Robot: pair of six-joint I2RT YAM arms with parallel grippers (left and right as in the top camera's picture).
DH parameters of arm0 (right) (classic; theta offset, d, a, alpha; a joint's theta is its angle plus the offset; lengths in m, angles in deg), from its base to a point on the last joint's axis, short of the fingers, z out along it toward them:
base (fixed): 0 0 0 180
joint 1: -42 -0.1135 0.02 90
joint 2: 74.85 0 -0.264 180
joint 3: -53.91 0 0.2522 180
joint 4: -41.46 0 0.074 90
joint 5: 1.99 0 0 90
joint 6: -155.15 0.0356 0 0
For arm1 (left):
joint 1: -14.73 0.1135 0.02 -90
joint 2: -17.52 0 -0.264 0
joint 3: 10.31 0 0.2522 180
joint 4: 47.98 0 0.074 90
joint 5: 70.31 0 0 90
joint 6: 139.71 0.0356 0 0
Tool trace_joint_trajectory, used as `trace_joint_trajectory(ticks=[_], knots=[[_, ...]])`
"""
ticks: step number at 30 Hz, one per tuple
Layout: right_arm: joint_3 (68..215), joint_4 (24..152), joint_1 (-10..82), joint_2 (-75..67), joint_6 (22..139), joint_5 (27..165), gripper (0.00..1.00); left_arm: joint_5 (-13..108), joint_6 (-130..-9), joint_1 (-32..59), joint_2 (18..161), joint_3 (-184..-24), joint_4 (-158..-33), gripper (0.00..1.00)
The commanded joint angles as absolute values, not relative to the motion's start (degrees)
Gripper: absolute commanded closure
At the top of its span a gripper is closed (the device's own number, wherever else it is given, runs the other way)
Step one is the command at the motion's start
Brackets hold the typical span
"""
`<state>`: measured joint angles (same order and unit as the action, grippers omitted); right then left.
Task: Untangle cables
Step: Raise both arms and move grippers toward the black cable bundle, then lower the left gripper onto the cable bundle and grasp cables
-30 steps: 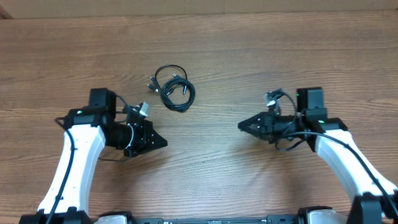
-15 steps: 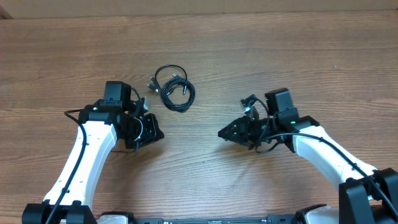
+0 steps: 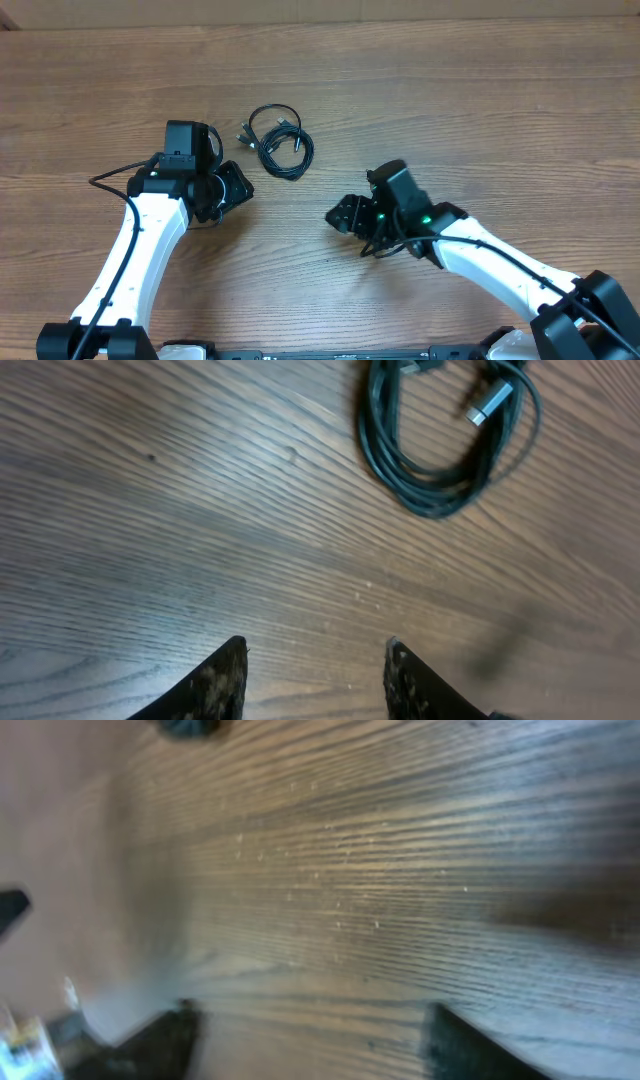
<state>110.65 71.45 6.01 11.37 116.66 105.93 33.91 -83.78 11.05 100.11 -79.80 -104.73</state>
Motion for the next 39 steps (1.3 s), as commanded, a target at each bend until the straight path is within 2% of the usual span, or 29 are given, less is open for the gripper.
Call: trace_joint_trajectory(ticks=[1, 5, 8, 13, 14, 16, 17, 19, 22, 25, 32, 33, 36, 39], knots=[[111.5, 69.4, 2.7, 11.4, 121.8, 95.2, 0.09, 29.4, -87.6, 10.8, 102.6, -80.7, -104.5, 0.55], [111.5, 67.4, 1.3, 11.4, 121.7, 93.8, 0.05, 28.1, -88.8, 10.8, 106.6, -80.7, -102.2, 0.53], [111.5, 67.5, 1.3, 11.4, 121.7, 93.6, 0.05, 28.9, -88.8, 10.8, 110.2, -80.7, -98.0, 0.48], [111.5, 67.4, 1.3, 11.4, 121.7, 92.9, 0.03, 35.4, -88.8, 10.7, 116.5, -80.7, -90.7, 0.43], [111.5, 67.4, 1.3, 11.4, 121.7, 92.6, 0.02, 36.1, -88.8, 10.6, 117.7, -80.7, -89.2, 0.45], [111.5, 67.3, 1.3, 11.4, 121.7, 92.5, 0.01, 36.0, -88.8, 10.3, 119.8, -80.7, -86.5, 0.61], [111.5, 67.3, 1.3, 11.4, 121.7, 92.5, 0.01, 35.8, -89.0, 10.2, 120.9, -80.7, -84.7, 0.62], [111.5, 67.4, 1.3, 11.4, 121.7, 92.5, 0.00, 35.8, -91.1, 10.2, 122.8, -80.7, -81.2, 0.55], [111.5, 67.4, 1.3, 11.4, 121.7, 92.5, 0.00, 35.9, -94.3, 10.1, 124.3, -80.7, -77.5, 0.53], [111.5, 67.4, 1.3, 11.4, 121.7, 92.5, 0.00, 35.7, -97.2, 9.6, 125.5, -80.7, -75.0, 0.47], [111.5, 67.4, 1.3, 11.4, 121.7, 92.5, 0.00, 28.3, -99.1, 4.8, 127.9, -80.7, -73.5, 0.48], [111.5, 67.4, 1.3, 11.4, 121.7, 92.5, 0.00, 27.0, -99.0, 4.1, 128.3, -80.7, -73.6, 0.49], [111.5, 67.4, 1.3, 11.4, 121.7, 92.5, 0.00, 24.3, -99.0, 2.0, 129.7, -80.7, -74.0, 0.64], [111.5, 67.5, 1.3, 11.4, 121.7, 92.5, 0.00, 22.6, -98.1, 0.6, 130.8, -80.7, -75.5, 0.68]])
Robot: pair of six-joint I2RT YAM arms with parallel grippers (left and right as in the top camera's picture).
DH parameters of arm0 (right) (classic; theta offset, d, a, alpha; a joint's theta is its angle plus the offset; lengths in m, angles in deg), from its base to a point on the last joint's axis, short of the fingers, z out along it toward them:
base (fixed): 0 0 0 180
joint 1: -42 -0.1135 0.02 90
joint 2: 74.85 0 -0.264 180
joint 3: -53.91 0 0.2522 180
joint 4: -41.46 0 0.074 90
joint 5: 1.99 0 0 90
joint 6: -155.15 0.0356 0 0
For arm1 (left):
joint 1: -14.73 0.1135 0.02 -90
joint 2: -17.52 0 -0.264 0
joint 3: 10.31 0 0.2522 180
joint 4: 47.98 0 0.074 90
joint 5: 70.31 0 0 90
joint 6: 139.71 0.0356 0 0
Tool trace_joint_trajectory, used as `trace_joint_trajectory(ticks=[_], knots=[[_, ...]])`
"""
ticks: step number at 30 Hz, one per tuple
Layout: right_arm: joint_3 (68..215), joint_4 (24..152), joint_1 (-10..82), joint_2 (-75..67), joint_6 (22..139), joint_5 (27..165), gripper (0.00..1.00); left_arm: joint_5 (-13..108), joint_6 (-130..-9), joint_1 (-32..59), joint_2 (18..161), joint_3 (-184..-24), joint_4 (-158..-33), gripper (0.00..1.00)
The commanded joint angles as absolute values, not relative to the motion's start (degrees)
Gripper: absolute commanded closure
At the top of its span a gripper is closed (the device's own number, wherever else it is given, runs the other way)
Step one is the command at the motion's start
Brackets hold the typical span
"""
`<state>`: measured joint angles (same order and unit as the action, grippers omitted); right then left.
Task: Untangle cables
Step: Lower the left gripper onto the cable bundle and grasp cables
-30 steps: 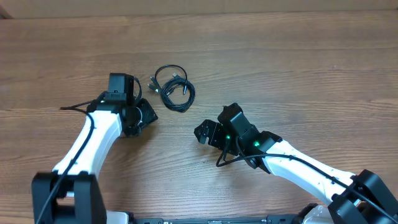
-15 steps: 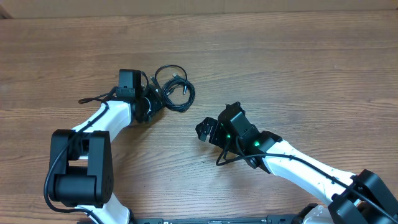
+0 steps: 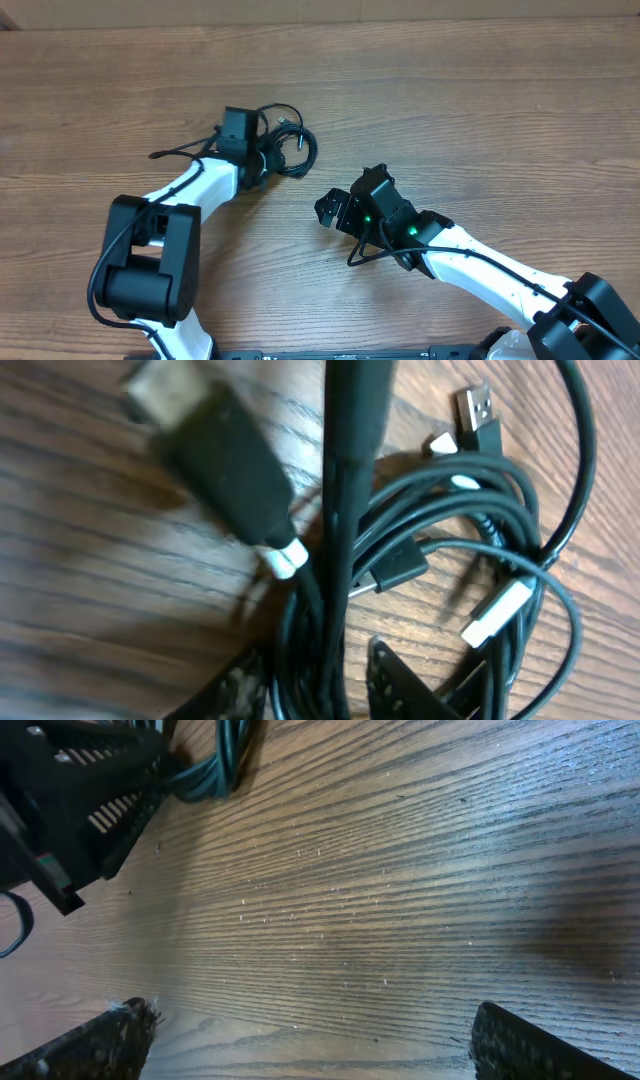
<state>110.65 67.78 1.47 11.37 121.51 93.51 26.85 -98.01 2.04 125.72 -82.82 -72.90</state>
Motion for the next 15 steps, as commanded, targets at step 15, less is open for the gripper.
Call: trace_joint_trajectory(ticks=[15], knots=[[111.5, 67.7, 1.3, 11.4, 121.7, 92.5, 0.00, 35.8, -65.3, 1.2, 131.2, -81.8, -87.9, 0.96]])
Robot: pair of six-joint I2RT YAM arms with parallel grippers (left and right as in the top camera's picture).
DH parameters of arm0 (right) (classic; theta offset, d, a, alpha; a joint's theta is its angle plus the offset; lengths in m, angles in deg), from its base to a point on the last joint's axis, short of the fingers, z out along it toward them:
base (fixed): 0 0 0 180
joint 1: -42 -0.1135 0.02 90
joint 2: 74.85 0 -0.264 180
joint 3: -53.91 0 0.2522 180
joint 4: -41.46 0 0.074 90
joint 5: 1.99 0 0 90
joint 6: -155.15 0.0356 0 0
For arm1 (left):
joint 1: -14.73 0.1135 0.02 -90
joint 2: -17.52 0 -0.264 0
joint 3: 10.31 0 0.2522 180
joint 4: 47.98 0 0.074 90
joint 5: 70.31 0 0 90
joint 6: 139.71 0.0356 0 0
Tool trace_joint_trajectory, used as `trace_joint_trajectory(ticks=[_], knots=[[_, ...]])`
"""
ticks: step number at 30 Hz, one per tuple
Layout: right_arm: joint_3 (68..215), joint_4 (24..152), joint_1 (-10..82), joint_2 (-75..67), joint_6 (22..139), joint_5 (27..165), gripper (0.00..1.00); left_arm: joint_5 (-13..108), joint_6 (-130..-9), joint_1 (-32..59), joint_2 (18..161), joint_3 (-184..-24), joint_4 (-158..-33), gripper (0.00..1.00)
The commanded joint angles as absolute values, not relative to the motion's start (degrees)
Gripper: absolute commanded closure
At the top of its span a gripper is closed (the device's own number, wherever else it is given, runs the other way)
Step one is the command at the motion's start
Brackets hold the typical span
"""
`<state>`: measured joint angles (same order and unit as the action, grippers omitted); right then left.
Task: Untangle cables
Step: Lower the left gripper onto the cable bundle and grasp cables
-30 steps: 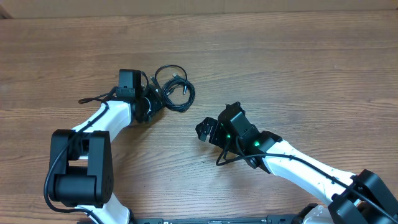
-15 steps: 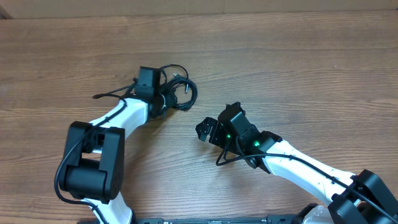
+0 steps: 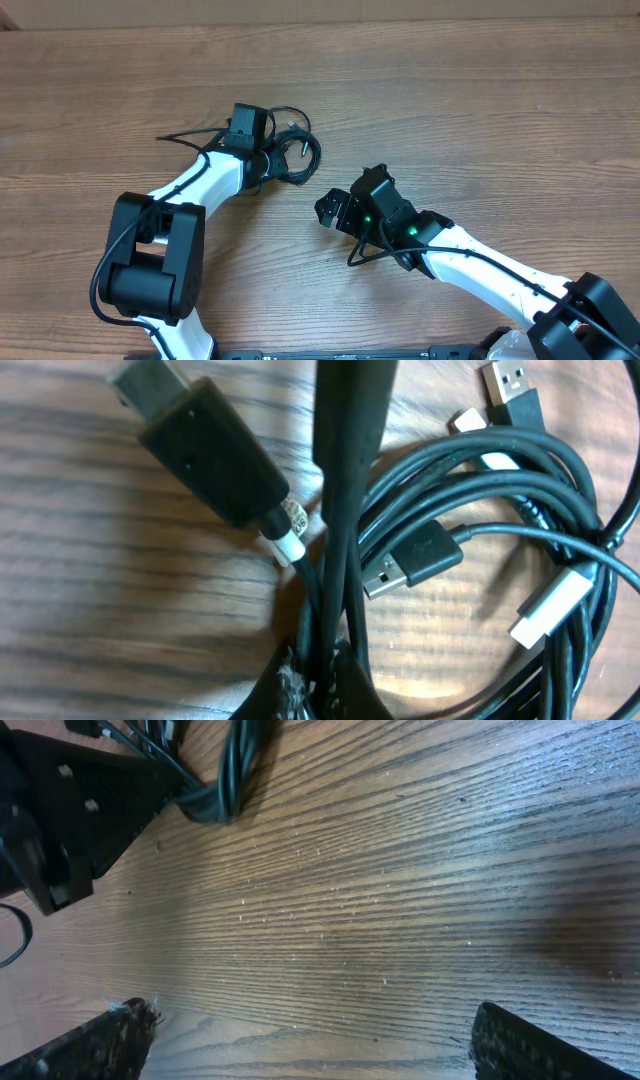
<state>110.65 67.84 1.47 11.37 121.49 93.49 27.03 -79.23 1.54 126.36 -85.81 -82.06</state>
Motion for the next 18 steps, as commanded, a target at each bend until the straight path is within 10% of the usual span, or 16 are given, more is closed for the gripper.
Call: trace_joint_trajectory(ticks=[1, 10, 18], knots=[[111.5, 67.8, 1.3, 11.4, 121.7, 92.6, 0.00, 37.0, -63.3, 1.6, 131.1, -82.4, -89.6, 0.96], [111.5, 67.7, 1.3, 11.4, 121.7, 92.8, 0.23, 36.8, -46.8, 4.3, 131.1, -87.6, -107.1, 0.74], [111.5, 67.4, 1.3, 11.4, 121.7, 92.7, 0.60, 31.5, -44.9, 4.2, 131.1, -86.9, -110.9, 0.89]])
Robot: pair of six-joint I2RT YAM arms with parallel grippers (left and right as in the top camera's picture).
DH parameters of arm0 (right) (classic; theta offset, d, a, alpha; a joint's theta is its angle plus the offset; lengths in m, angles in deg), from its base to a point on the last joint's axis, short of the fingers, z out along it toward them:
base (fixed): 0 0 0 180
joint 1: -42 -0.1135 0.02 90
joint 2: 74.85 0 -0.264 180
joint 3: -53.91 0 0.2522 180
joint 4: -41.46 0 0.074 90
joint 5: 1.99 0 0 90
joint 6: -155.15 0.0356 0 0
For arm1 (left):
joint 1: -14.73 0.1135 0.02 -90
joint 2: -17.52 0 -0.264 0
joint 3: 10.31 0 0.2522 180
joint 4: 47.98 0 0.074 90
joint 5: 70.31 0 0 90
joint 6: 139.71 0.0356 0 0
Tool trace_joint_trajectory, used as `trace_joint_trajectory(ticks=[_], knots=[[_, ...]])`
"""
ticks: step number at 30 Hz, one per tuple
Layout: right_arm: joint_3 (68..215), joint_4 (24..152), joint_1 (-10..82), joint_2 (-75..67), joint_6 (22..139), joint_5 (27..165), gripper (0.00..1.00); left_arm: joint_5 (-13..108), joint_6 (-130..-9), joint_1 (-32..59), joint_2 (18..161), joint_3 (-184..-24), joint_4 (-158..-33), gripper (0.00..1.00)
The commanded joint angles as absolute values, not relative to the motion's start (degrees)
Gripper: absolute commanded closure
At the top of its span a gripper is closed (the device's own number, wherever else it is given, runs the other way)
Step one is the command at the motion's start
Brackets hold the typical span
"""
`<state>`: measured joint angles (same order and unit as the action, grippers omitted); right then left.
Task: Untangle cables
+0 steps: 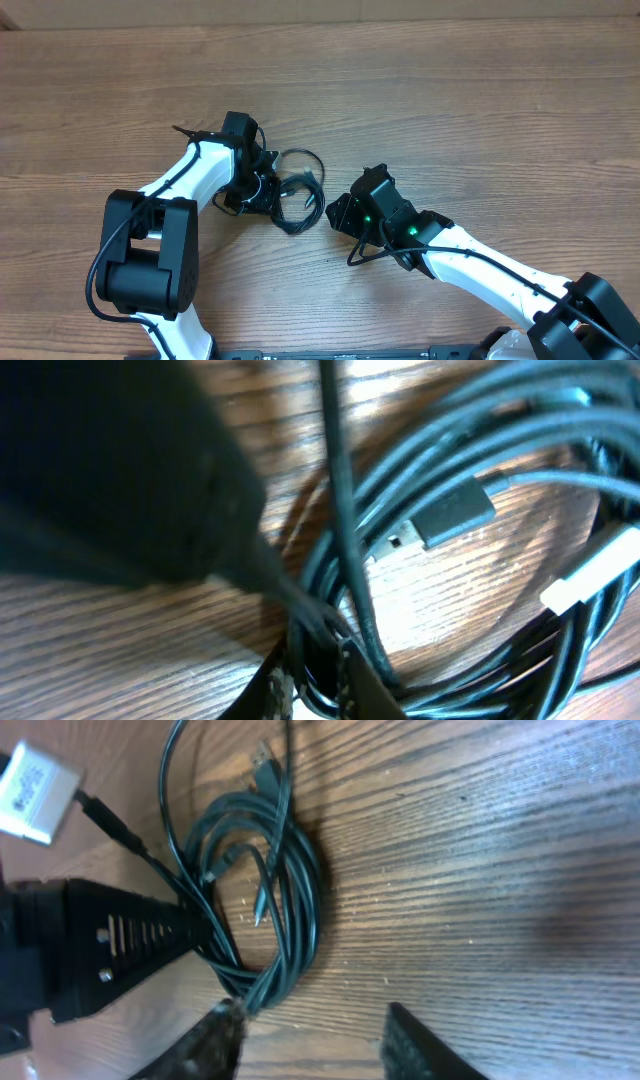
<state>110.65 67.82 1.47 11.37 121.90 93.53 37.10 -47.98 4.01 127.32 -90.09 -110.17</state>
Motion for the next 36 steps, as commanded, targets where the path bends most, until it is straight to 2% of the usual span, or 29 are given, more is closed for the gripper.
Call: trace_joint_trajectory(ticks=[1, 4, 8, 10, 12, 17, 24, 36], knots=[[111.5, 67.3, 1.3, 11.4, 121.7, 92.5, 0.64, 32.4, -44.4, 4.2, 131.2, -86.5, -110.4, 0.89], [111.5, 66.8, 1.3, 11.4, 121.7, 90.8, 0.67, 36.8, -41.7, 4.2, 131.2, -85.2, -107.8, 0.92], [111.5, 66.8, 1.3, 11.4, 121.7, 88.9, 0.68, 40.5, -39.4, 4.2, 131.2, -84.5, -106.7, 0.87], [111.5, 66.8, 1.3, 11.4, 121.7, 87.9, 0.65, 40.6, -39.4, 4.2, 131.2, -84.5, -106.7, 0.88], [111.5, 66.8, 1.3, 11.4, 121.7, 85.3, 0.57, 40.6, -39.4, 4.2, 131.2, -84.5, -106.7, 0.89], [111.5, 66.4, 1.6, 11.6, 121.7, 84.2, 0.56, 41.0, -39.4, 4.2, 131.2, -84.5, -106.7, 0.96], [111.5, 66.0, 2.7, 13.4, 122.5, 86.9, 0.56, 46.6, -35.7, 3.9, 131.2, -84.5, -106.7, 0.96], [111.5, 65.5, 10.9, 19.6, 128.0, 100.0, 0.57, 46.7, -35.1, 0.5, 131.2, -84.5, -106.0, 0.96]])
